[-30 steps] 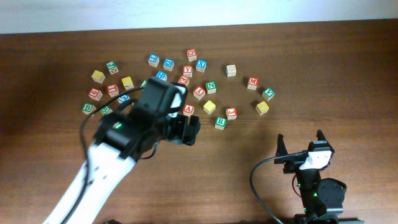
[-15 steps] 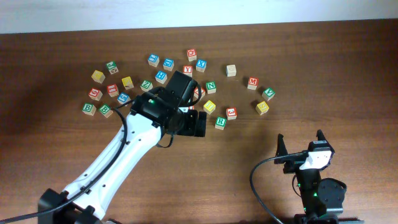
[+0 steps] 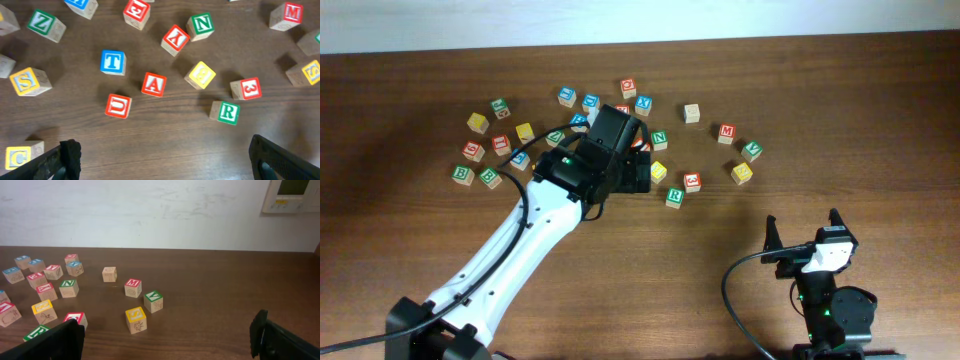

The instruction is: Spell out ICRA

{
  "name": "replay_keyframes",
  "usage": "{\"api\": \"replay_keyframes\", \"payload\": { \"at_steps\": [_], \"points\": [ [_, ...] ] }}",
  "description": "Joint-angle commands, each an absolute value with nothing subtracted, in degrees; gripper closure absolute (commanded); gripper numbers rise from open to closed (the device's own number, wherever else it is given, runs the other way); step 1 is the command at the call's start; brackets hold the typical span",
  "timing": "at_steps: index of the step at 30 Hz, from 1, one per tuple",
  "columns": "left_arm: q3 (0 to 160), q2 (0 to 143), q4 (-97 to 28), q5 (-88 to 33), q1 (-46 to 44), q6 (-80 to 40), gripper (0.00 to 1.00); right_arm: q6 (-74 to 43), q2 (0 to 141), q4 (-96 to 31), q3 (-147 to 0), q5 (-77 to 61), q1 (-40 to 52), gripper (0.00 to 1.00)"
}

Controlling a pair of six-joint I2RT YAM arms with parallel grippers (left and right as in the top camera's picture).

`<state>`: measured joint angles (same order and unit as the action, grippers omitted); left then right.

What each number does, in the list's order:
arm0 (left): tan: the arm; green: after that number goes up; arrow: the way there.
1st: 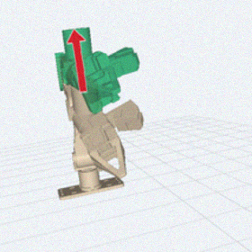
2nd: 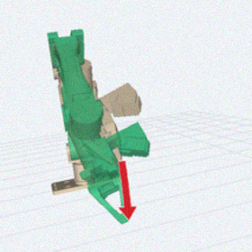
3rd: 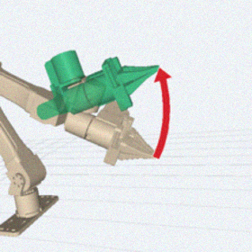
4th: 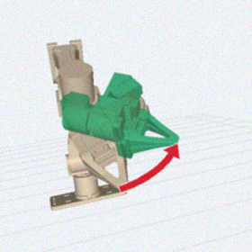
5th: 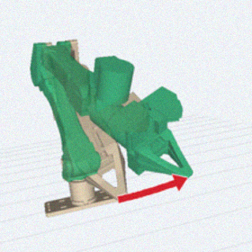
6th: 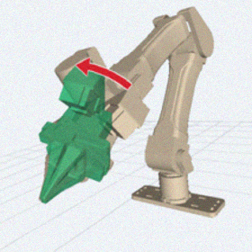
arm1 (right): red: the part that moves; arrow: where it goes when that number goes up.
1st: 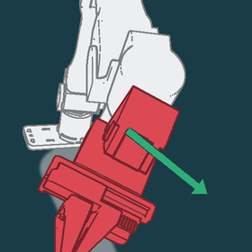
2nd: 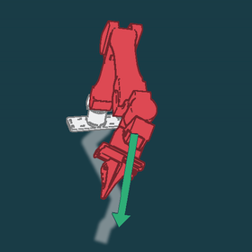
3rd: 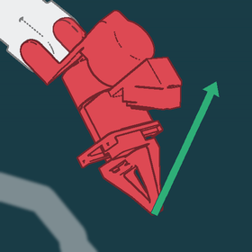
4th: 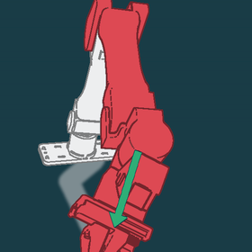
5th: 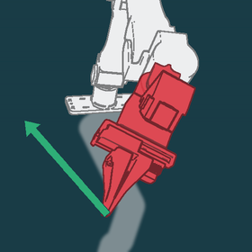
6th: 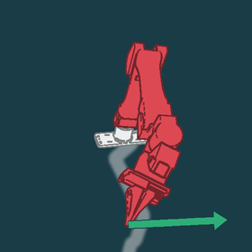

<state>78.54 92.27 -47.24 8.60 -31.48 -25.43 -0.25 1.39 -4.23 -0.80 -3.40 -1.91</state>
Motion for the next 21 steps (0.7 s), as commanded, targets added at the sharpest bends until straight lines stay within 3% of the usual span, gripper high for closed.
{"api": "replay_keyframes", "payload": {
  "at_steps": [1, 7, 12, 21],
  "points": [
    [79.4, 93.7, -46.2, 13.5, -31.5, -26.1, 0.01, -0.9, 1.1, -4.3, -0.3, -2.9, -2.2, 0.02],
    [79.4, 100.7, -43.9, 10.2, -31.4, -30.2, 0.01, -0.9, 1.1, -4.3, -0.3, -2.9, -2.2, 0.02],
    [79.4, 102.3, -44.1, -5.7, -31.4, -30.1, 0.0, -0.9, 1.1, -4.3, -0.3, -2.9, -2.2, 0.02],
    [79.4, 106.6, -40.7, -6.2, -35.9, -30.1, 0.02, -0.9, 1.1, -4.3, -0.3, -2.9, -2.2, 0.02]
  ]
}}
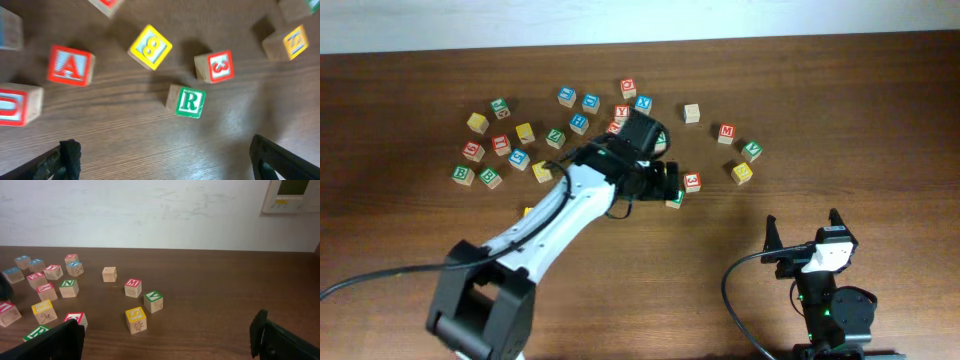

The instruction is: Spell out ICRA

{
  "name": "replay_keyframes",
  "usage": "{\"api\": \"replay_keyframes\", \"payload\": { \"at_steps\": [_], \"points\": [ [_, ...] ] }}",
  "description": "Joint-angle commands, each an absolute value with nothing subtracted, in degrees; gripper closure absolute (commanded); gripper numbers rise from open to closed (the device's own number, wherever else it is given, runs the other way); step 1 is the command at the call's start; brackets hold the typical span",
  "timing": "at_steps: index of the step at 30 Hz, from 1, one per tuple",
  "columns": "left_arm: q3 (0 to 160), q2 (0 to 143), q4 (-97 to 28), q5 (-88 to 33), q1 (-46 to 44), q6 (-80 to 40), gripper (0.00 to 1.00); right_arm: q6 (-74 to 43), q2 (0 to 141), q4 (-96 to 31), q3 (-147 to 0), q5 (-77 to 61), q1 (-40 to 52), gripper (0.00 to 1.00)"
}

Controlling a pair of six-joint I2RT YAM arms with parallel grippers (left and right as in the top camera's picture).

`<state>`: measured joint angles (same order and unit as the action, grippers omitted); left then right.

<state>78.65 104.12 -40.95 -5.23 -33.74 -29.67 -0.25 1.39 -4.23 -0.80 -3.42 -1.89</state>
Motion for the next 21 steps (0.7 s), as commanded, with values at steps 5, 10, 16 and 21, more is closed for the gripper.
{"api": "replay_keyframes", "payload": {
  "at_steps": [5, 10, 16, 21],
  "points": [
    [79.4, 107.2, -40.5, -4.5, -37.8, -29.9, 0.08, -0.9, 1.1, -4.3, -0.3, -2.9, -2.2, 0.02],
    [79.4, 109.4, -39.4, -3.6, -38.4, -29.9, 0.1, -0.9, 1.1, -4.3, -0.3, -2.9, -2.2, 0.02],
    [79.4, 110.6, -39.5, -3.9, -38.6, -27.3, 0.11, -0.9, 1.1, -4.3, -0.3, -2.9, -2.2, 0.02],
    [79.8, 110.1, -39.5, -5.2, -38.4, -27.1, 0.12, -0.9, 1.1, -4.3, -0.3, -2.9, -2.2, 0.02]
  ]
}}
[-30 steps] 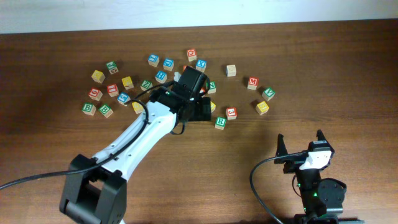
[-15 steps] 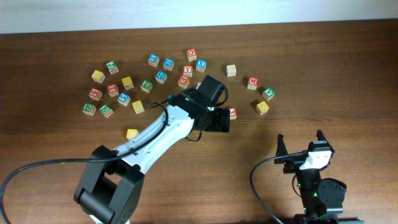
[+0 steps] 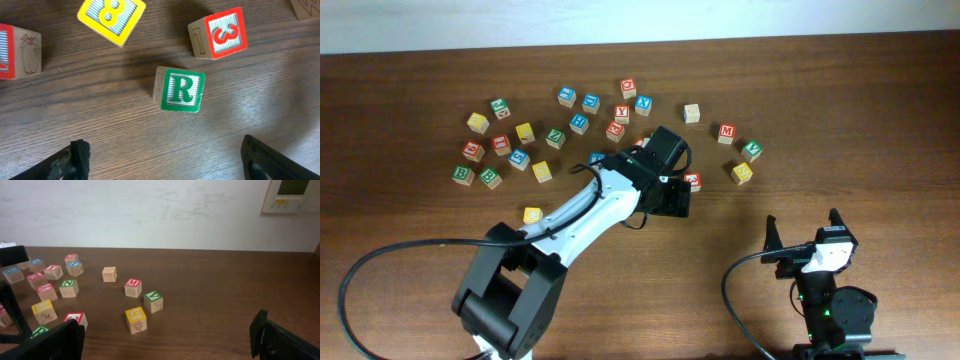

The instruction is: Spell out ICRA

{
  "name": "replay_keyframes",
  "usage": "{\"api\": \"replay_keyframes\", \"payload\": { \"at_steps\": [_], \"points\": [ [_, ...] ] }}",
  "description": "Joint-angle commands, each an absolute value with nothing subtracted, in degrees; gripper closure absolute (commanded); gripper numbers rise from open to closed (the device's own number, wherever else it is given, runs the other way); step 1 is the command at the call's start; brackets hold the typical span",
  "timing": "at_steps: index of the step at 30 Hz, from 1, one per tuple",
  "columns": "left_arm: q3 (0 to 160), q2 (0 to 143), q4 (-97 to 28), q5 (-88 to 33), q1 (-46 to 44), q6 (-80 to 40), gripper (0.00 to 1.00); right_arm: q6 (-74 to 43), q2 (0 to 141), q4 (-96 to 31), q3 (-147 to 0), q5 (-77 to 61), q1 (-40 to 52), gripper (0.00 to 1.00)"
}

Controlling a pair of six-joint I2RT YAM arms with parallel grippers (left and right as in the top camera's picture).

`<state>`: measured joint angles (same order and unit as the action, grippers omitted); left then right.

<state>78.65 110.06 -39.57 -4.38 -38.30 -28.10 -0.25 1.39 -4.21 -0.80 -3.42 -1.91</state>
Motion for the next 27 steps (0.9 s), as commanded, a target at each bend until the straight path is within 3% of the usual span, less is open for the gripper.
{"api": "replay_keyframes", "payload": {
  "at_steps": [1, 8, 11, 12, 14, 16, 18, 23, 27],
  "points": [
    [80.2, 109.4, -39.7, -5.2, -38.0, -27.1, 0.12, -0.9, 1.1, -4.3, -0.3, -2.9, -2.2, 0.01],
    [81.6, 96.0, -42.4, -5.2, -33.3, -27.1, 0.11, -0.9, 1.1, -4.3, -0.3, -2.9, -2.2, 0.02],
    [81.6, 92.3, -43.1, -4.7, -32.5, -27.1, 0.06, -0.9, 1.1, -4.3, -0.3, -2.9, -2.2, 0.02],
    [81.6, 92.0, -43.2, -4.7, -32.4, -27.1, 0.0, -0.9, 1.1, -4.3, -0.3, -2.9, -2.2, 0.02],
    [81.6, 92.0, -43.9, -6.8, -32.9, -27.2, 0.0, -0.9, 1.1, -4.3, -0.3, -2.9, -2.2, 0.02],
    [81.4, 92.0, -45.4, -7.3, -34.2, -27.2, 0.09, -0.9, 1.1, -4.3, -0.3, -2.9, -2.2, 0.02],
    [81.3, 92.0, -45.6, -7.3, -35.5, -27.2, 0.01, -0.9, 1.1, -4.3, -0.3, -2.9, -2.2, 0.02],
    [81.3, 92.2, -45.2, -7.7, -36.0, -26.4, 0.01, -0.9, 1.1, -4.3, -0.3, -2.9, -2.2, 0.02],
    [81.3, 92.9, -46.3, -7.7, -36.0, -19.2, 0.01, -0.9, 1.1, -4.3, -0.3, -2.9, -2.2, 0.02]
  ]
}}
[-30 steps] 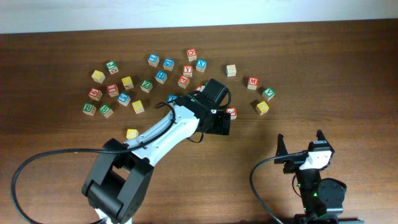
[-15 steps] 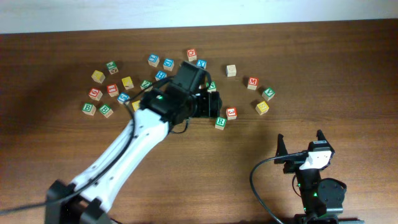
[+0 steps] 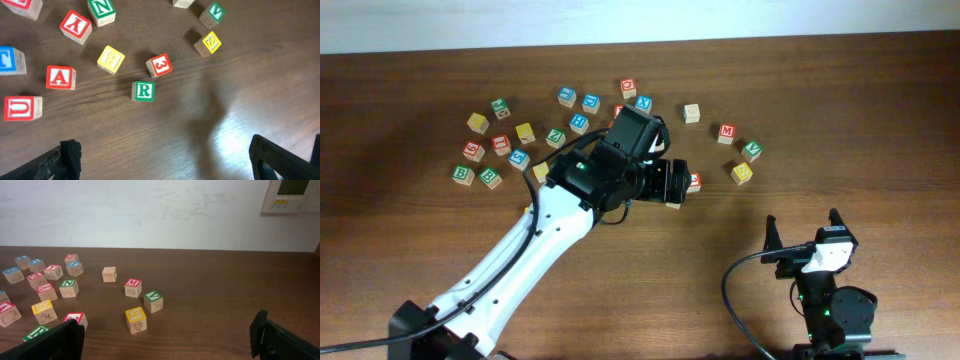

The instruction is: Spell out ICRA

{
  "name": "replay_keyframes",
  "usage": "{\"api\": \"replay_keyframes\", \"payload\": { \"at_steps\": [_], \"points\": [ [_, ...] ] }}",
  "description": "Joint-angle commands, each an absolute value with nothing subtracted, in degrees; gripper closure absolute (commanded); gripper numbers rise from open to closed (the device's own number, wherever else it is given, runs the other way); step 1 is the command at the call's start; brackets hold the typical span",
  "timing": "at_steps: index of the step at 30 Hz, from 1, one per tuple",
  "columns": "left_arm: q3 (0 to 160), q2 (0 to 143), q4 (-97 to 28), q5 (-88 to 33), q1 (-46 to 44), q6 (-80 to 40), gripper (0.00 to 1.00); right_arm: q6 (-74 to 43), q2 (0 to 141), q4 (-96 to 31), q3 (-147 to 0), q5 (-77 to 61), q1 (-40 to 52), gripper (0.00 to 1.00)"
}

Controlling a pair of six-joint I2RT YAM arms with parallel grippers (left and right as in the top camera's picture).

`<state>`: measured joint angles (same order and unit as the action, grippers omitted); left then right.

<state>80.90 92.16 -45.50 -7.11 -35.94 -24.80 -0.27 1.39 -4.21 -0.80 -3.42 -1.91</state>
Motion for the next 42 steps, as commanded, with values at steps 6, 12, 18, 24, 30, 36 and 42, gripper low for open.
{"api": "replay_keyframes", "payload": {
  "at_steps": [6, 12, 18, 24, 30, 36, 42],
  "points": [
    [81.3, 96.6, -49.3, -7.7, -36.0, -17.6, 0.01, -0.9, 1.1, -4.3, -0.3, -2.9, -2.2, 0.02],
    [81.3, 101.3, -47.3, -7.5, -36.0, -17.9, 0.05, -0.9, 1.1, -4.3, -0.3, -2.9, -2.2, 0.02],
    [81.3, 103.2, -47.5, -7.5, -36.0, -17.9, 0.04, -0.9, 1.1, -4.3, -0.3, -2.9, -2.2, 0.02],
    [82.5, 101.7, -51.9, -7.5, -34.5, -17.9, 0.01, -0.9, 1.1, -4.3, -0.3, -2.9, -2.2, 0.02],
    [82.8, 99.3, -56.1, -5.7, -26.1, -17.9, 0.01, -0.9, 1.1, -4.3, -0.3, -2.9, -2.2, 0.02],
    [82.6, 99.4, -58.8, -0.6, -19.8, -20.3, 0.0, -0.9, 1.1, -4.3, -0.3, -2.9, -2.2, 0.02],
    [82.6, 99.4, -57.0, 0.2, -19.0, -20.3, 0.0, -0.9, 1.1, -4.3, -0.3, -2.9, -2.2, 0.02]
  ]
}}
